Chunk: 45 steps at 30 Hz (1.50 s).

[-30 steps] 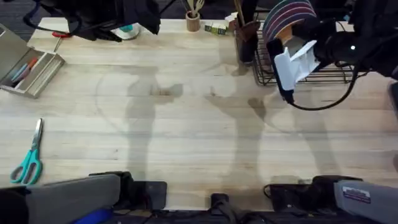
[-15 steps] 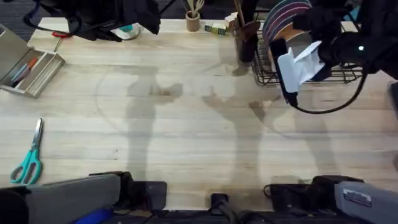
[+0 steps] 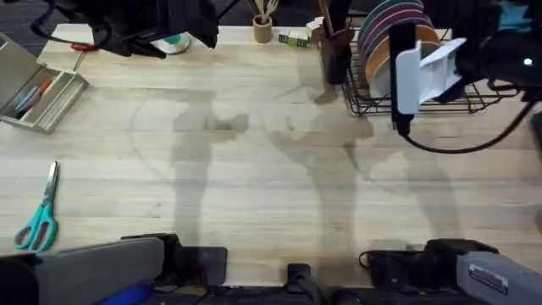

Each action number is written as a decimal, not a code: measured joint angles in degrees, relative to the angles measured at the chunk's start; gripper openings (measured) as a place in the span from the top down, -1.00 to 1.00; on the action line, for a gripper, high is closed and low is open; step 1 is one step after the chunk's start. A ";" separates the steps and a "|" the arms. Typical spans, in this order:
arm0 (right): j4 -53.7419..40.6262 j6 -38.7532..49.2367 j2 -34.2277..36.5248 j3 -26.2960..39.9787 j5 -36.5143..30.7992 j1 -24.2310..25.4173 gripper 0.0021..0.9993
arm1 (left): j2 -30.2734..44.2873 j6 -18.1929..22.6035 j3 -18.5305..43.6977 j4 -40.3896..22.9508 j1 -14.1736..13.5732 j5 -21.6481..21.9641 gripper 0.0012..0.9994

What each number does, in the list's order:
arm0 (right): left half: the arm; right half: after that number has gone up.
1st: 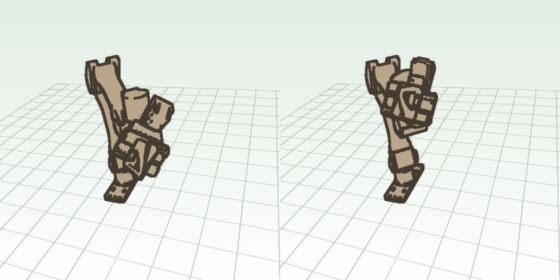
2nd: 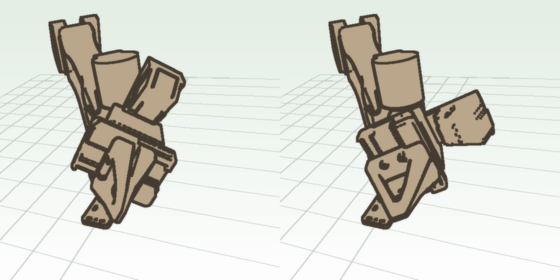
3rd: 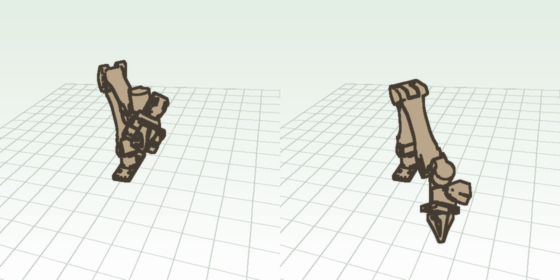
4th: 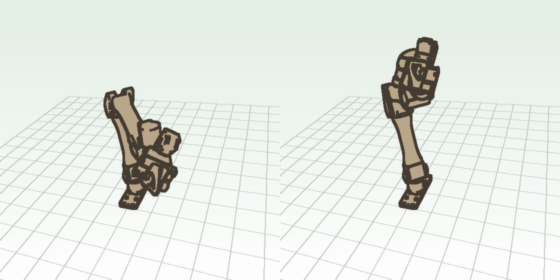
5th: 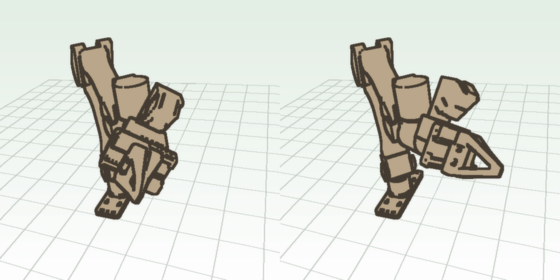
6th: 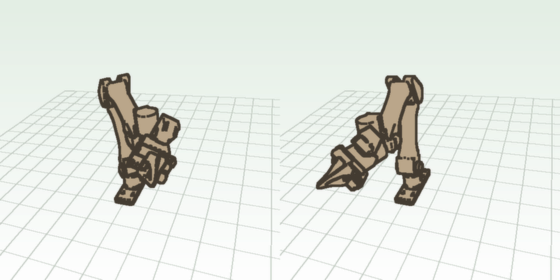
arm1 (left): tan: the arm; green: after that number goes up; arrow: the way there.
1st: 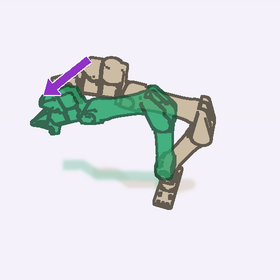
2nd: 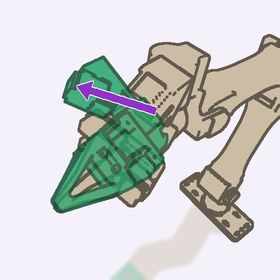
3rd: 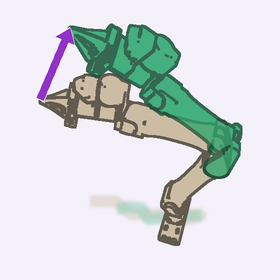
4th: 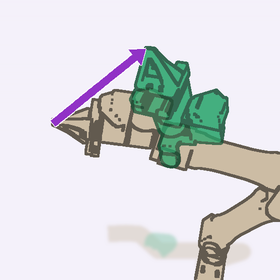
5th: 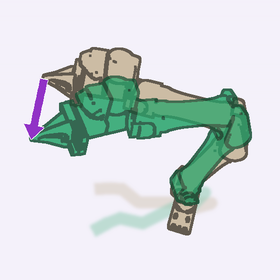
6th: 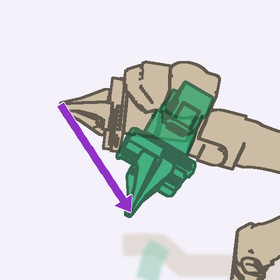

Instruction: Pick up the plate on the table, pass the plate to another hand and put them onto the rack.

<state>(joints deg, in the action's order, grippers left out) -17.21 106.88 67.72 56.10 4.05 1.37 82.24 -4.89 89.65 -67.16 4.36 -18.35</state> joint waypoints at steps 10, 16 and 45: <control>-0.02 -12.74 -8.23 0.00 0.04 0.00 -0.99 | 0.00 0.00 0.00 0.04 0.00 0.00 -0.99; -0.07 -24.82 -12.89 0.00 0.04 -0.87 -0.99 | 0.00 0.00 0.00 0.04 0.00 0.00 -0.99; -8.76 -96.95 -17.46 0.00 0.11 -15.69 -0.99 | -14.92 0.20 0.00 -8.76 -0.04 11.23 -0.99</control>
<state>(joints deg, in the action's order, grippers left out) -25.97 9.93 50.26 56.10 4.16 -14.32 67.32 -4.69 89.65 -75.92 4.32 -7.12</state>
